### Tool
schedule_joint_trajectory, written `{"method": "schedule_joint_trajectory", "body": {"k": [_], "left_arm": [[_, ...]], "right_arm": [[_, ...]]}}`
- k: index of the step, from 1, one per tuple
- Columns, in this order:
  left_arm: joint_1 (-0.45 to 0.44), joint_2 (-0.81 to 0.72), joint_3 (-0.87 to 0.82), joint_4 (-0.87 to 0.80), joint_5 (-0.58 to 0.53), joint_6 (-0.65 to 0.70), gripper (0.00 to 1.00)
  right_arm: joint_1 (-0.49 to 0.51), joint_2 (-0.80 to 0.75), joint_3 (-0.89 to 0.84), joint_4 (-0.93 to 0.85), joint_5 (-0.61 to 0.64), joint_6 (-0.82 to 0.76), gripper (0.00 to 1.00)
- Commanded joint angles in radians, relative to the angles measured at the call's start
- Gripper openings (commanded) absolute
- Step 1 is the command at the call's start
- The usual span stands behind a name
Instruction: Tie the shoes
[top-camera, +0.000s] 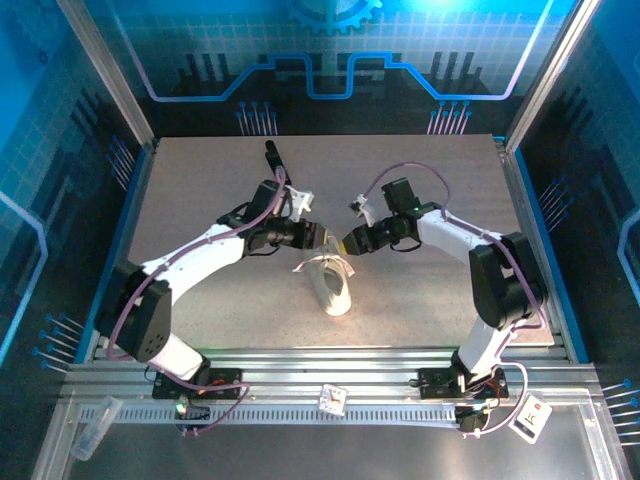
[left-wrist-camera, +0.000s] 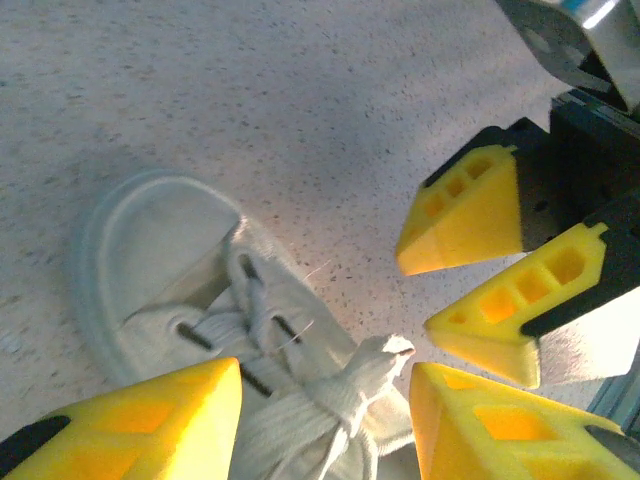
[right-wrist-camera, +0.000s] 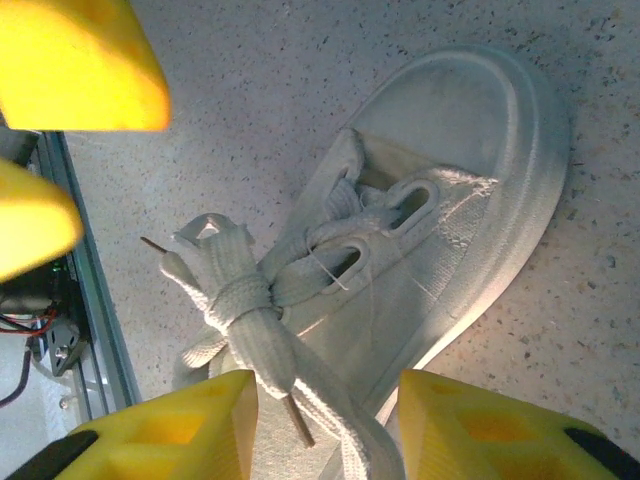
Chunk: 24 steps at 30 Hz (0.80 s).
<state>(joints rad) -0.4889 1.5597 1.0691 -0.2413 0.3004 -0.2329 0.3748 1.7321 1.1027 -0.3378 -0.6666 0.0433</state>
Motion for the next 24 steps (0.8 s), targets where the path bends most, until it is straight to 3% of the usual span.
{"method": "schedule_joint_trajectory", "body": {"k": [1,20,24], "left_arm": [[-0.022,0.060,0.048,-0.070,0.007,0.060,0.48],[-0.032,0.127,0.041,-0.073,0.052,0.055,0.47],[-0.033,0.132,0.040,-0.080,0.042,0.054,0.48]], "right_arm": [[0.015,0.031,-0.003,0.028,-0.031,0.005,0.41],[0.052,0.059,-0.006,0.004,-0.045,-0.037,0.40],[0.060,0.063,-0.003,-0.008,-0.032,-0.045,0.33]]}}
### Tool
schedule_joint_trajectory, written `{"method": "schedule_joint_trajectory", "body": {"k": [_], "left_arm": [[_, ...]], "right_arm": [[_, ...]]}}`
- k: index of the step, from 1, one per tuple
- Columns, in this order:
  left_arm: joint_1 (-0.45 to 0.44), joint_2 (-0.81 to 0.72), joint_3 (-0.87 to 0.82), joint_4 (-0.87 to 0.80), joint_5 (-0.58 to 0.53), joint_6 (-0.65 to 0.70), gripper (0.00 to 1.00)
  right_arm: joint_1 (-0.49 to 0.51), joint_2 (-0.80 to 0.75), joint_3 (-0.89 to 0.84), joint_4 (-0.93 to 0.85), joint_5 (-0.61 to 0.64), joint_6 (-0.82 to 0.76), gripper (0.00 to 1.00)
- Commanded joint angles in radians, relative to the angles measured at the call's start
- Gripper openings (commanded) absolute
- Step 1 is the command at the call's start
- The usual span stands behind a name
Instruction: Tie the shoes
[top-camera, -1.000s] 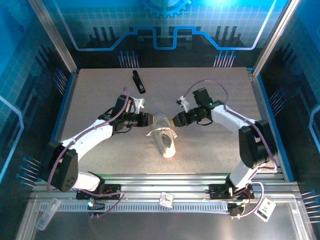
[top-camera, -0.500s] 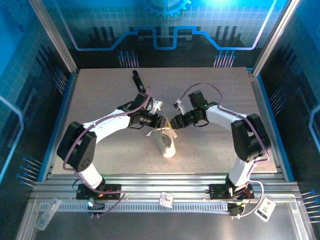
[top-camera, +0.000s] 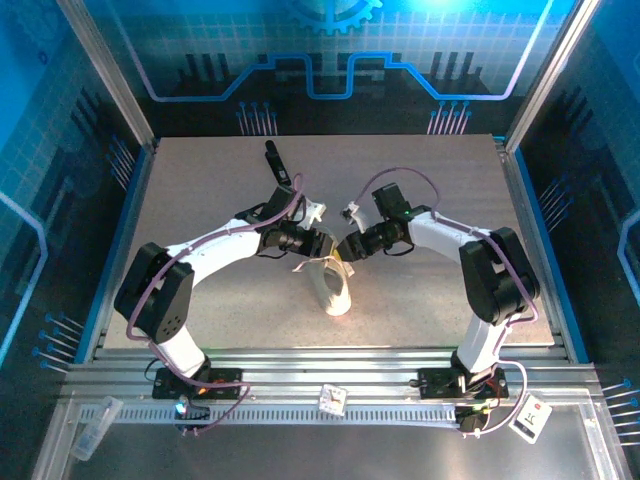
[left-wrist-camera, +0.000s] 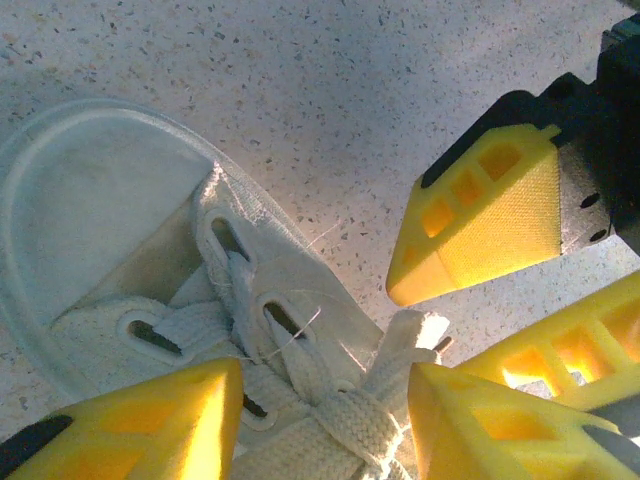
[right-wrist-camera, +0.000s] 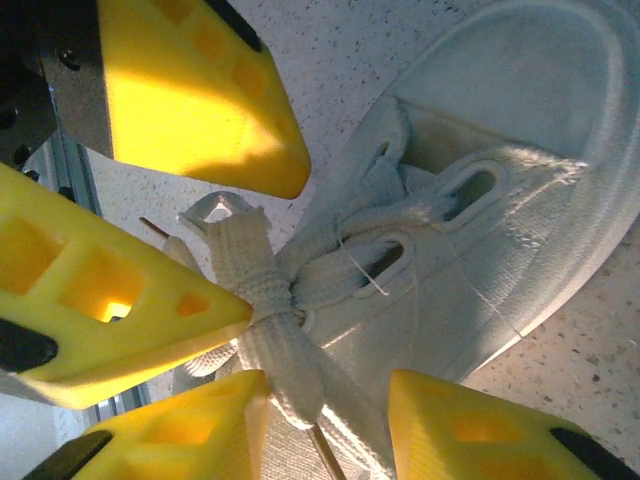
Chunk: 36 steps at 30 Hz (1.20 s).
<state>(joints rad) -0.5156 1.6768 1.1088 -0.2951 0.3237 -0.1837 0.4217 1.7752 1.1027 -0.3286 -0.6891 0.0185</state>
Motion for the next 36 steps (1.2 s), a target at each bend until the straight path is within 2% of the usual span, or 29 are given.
{"method": "schedule_joint_trajectory", "body": {"k": [1,8,14,28,36], "left_arm": [[-0.005,0.018,-0.001,-0.030,0.016,0.004,0.48],[-0.006,0.024,-0.009,-0.047,-0.001,0.011,0.51],[-0.006,0.023,-0.021,-0.052,-0.010,0.015,0.51],[-0.006,0.007,-0.046,-0.076,-0.049,0.030,0.48],[-0.006,-0.006,-0.065,-0.074,-0.069,0.026,0.49]], "right_arm": [[0.014,0.020,-0.003,-0.019,-0.004,-0.023,0.33],[0.019,-0.006,-0.004,-0.026,0.028,-0.032,0.18],[0.018,-0.036,-0.015,-0.024,0.042,-0.041,0.00],[-0.011,-0.118,-0.056,-0.005,0.065,-0.046,0.00],[-0.030,-0.107,-0.057,-0.021,0.089,-0.063,0.00]]}}
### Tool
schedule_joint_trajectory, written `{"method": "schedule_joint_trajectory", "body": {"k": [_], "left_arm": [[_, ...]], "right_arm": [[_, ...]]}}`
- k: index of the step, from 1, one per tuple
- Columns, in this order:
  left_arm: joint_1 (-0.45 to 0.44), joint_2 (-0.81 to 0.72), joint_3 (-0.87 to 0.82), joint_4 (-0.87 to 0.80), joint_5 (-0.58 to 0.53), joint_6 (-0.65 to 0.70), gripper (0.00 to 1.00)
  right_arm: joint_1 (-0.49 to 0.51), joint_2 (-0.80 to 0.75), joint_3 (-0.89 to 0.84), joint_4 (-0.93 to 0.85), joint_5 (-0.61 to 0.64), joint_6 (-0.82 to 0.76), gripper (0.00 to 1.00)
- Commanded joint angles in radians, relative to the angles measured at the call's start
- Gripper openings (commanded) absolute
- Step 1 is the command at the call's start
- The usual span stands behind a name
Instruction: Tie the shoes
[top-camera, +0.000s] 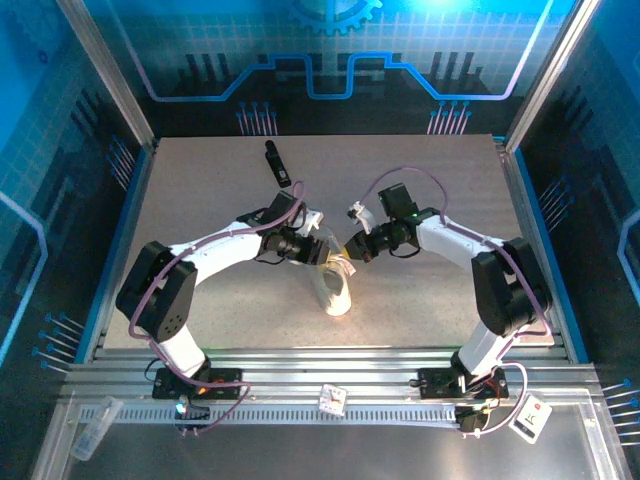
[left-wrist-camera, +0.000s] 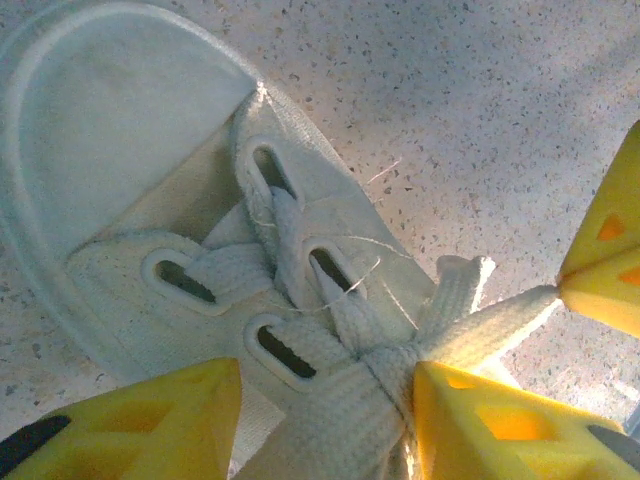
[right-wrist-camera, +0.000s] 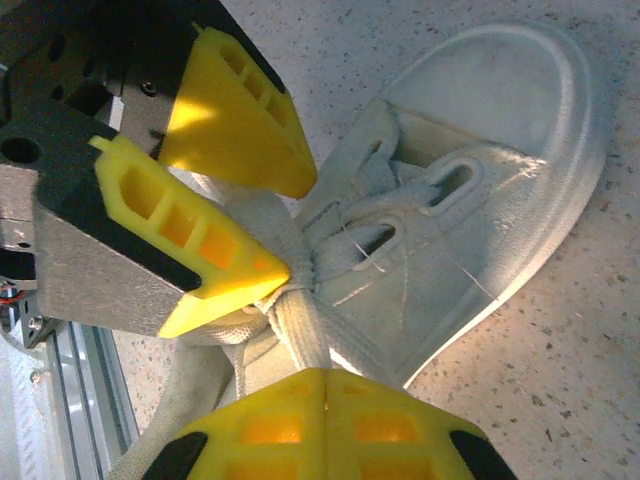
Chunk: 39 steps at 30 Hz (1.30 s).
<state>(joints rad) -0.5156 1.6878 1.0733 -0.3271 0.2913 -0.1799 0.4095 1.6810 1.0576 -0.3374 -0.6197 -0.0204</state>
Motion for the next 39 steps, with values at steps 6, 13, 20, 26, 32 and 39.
{"method": "schedule_joint_trajectory", "body": {"k": [6,13,20,26,32,39], "left_arm": [[-0.006,-0.021,-0.037,-0.041,-0.047,0.022,0.50],[-0.006,-0.023,-0.038,-0.034,-0.048,0.021,0.52],[-0.005,-0.021,-0.035,-0.030,-0.042,0.022,0.52],[-0.006,-0.022,-0.035,-0.030,-0.041,0.021,0.52],[-0.006,-0.022,-0.032,-0.030,-0.041,0.021,0.52],[-0.006,-0.020,-0.032,-0.031,-0.041,0.021,0.52]], "right_arm": [[-0.029,-0.001,0.007,-0.056,0.074,-0.055,0.00],[-0.035,0.011,0.022,-0.070,0.070,-0.050,0.00],[-0.034,0.017,-0.013,0.029,-0.057,0.007,0.34],[-0.013,0.067,0.005,0.034,-0.077,0.024,0.39],[0.009,0.097,0.020,0.021,-0.087,0.023,0.38],[0.019,0.100,0.027,0.020,-0.092,0.023,0.35]]}}
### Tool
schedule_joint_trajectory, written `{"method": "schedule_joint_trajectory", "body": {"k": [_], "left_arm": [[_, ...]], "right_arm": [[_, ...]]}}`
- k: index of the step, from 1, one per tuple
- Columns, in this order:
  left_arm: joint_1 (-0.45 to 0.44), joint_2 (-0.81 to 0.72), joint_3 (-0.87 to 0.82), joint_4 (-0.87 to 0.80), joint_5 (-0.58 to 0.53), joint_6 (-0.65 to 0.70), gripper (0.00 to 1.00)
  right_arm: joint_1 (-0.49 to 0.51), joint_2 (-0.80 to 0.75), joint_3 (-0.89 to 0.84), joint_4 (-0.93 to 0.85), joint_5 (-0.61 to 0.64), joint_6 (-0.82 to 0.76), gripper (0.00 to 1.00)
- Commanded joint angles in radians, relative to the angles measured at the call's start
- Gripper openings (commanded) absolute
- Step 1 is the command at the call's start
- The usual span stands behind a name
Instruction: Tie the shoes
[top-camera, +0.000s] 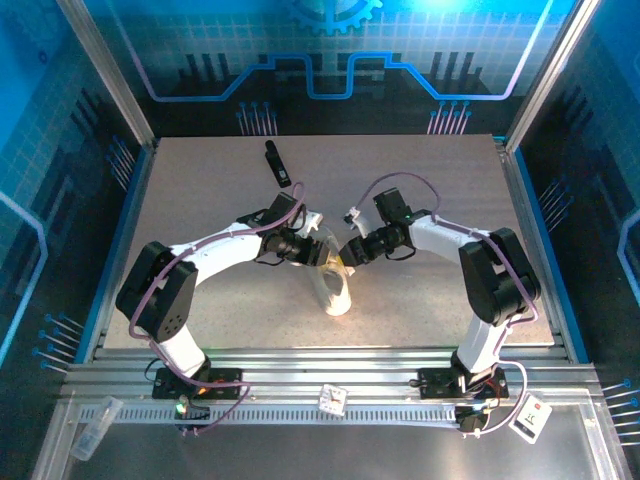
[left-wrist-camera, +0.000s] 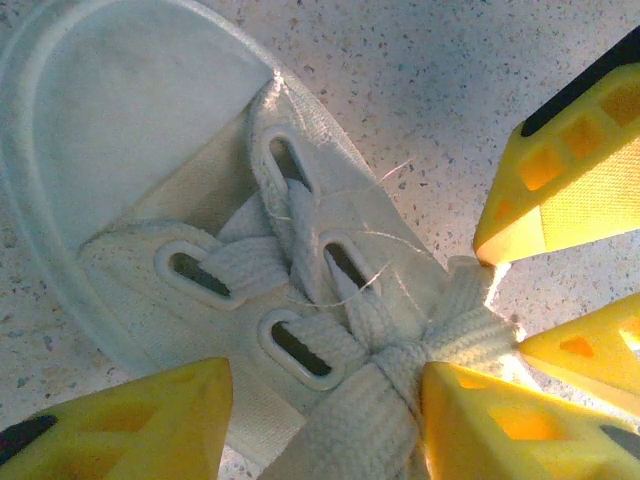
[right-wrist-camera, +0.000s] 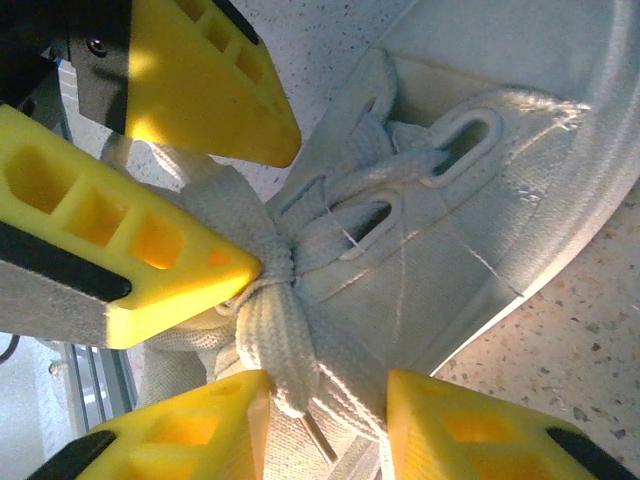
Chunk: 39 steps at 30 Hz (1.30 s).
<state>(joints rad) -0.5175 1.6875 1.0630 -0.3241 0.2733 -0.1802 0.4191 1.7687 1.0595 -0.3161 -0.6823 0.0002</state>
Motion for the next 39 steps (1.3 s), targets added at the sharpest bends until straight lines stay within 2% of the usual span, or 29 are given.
{"method": "schedule_joint_trajectory", "body": {"k": [1,10,13,17,19,23,27,32,36,39], "left_arm": [[-0.004,-0.019,-0.021,-0.034,-0.022,0.021,0.52],[-0.004,-0.015,-0.021,-0.033,-0.023,0.020,0.52],[-0.004,-0.014,-0.018,-0.035,-0.023,0.019,0.52],[-0.003,-0.015,-0.018,-0.037,-0.026,0.022,0.52],[-0.003,-0.022,-0.020,-0.038,-0.029,0.021,0.53],[-0.002,-0.051,-0.029,-0.034,-0.037,0.019,0.57],[0.008,-0.100,-0.035,-0.033,-0.039,0.000,0.68],[0.074,-0.201,-0.069,-0.003,0.026,-0.085,0.78],[0.107,-0.293,-0.124,0.003,0.044,-0.118,0.76],[0.113,-0.341,-0.174,-0.008,0.060,-0.139,0.66]], "right_arm": [[0.011,0.013,0.028,-0.002,-0.034,0.002,0.35],[0.033,0.017,0.038,-0.014,-0.024,-0.007,0.36],[0.039,0.022,0.049,-0.033,-0.007,-0.019,0.29],[0.044,0.010,0.056,-0.050,0.035,-0.027,0.12],[0.044,-0.013,0.050,-0.045,0.055,-0.026,0.07],[0.044,-0.046,0.053,-0.053,0.068,-0.029,0.06],[0.044,-0.042,0.066,-0.076,0.063,-0.036,0.06],[0.047,-0.032,0.073,-0.084,0.058,-0.036,0.07],[0.049,-0.033,0.082,-0.096,0.056,-0.039,0.08],[0.049,-0.031,0.092,-0.110,0.055,-0.043,0.10]]}}
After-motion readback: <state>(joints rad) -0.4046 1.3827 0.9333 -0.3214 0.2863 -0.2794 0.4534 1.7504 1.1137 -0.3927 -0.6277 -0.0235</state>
